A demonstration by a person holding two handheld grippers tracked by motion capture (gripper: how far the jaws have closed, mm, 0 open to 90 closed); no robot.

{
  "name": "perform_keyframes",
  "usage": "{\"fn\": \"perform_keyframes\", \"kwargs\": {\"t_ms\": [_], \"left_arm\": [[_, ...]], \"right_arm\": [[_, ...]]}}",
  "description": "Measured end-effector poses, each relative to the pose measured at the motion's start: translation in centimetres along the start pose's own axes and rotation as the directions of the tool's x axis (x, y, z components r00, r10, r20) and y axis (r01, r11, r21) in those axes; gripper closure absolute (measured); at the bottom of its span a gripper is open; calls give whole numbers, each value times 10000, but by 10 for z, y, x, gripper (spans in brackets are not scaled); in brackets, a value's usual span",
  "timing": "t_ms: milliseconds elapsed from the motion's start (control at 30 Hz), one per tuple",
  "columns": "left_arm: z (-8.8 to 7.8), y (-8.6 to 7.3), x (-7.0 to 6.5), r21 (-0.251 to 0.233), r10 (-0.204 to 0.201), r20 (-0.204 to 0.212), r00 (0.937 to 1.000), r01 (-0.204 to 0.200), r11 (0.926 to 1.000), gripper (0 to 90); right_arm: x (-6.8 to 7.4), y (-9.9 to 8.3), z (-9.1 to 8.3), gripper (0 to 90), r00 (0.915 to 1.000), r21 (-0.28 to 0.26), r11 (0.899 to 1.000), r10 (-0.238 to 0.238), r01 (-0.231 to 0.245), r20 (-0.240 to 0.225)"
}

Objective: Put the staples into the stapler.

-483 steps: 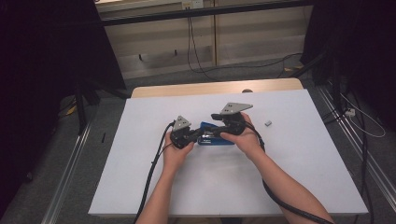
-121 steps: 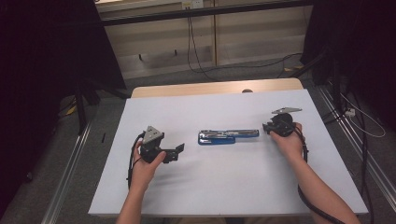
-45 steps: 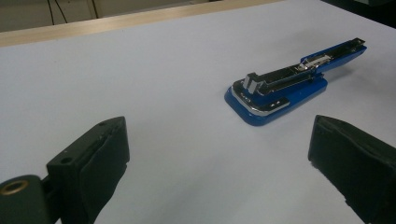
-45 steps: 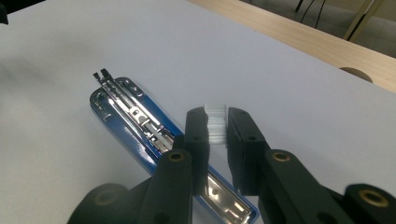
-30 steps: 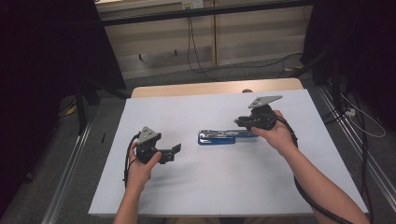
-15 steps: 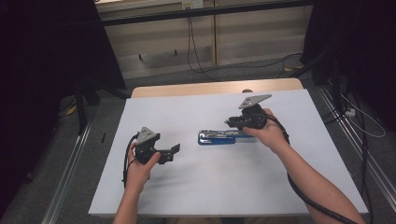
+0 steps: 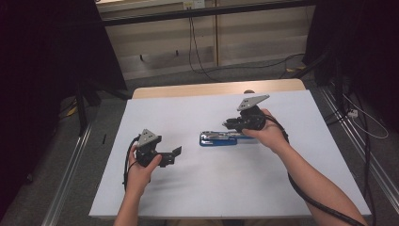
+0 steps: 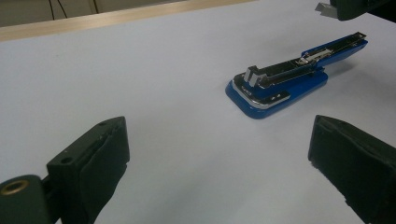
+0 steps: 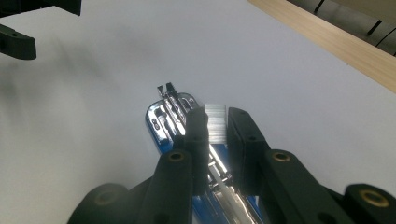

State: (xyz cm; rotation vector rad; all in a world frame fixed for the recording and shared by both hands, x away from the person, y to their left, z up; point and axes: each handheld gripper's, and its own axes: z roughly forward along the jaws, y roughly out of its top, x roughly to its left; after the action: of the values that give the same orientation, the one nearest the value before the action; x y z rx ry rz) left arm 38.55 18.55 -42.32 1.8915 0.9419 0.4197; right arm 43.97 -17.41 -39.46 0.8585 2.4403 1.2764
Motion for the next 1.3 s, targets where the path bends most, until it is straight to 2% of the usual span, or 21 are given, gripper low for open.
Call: {"fn": "perform_keyframes", "kwargs": {"t_ms": [200,500,1033,1300], "left_arm": [[-2,-1,0,30,39,-28,10000,-39,10000,56],[-6,-3,3,39,-25,-102,9999,25,10000,56],[-9,-5,3,70,-38,-188,9998,39,10000,56],[-10,-6,3,85,-39,-211,9998,41,10000,56]], "right_arm": [[0,3,4,792,9998,4,10000,-80,81,-159],[2,6,12,792,9979,67,9990,-445,448,-462],[4,10,21,792,9938,-11,9985,-544,545,-971],[1,10,21,792,9938,-37,9988,-489,488,-1002]]}}
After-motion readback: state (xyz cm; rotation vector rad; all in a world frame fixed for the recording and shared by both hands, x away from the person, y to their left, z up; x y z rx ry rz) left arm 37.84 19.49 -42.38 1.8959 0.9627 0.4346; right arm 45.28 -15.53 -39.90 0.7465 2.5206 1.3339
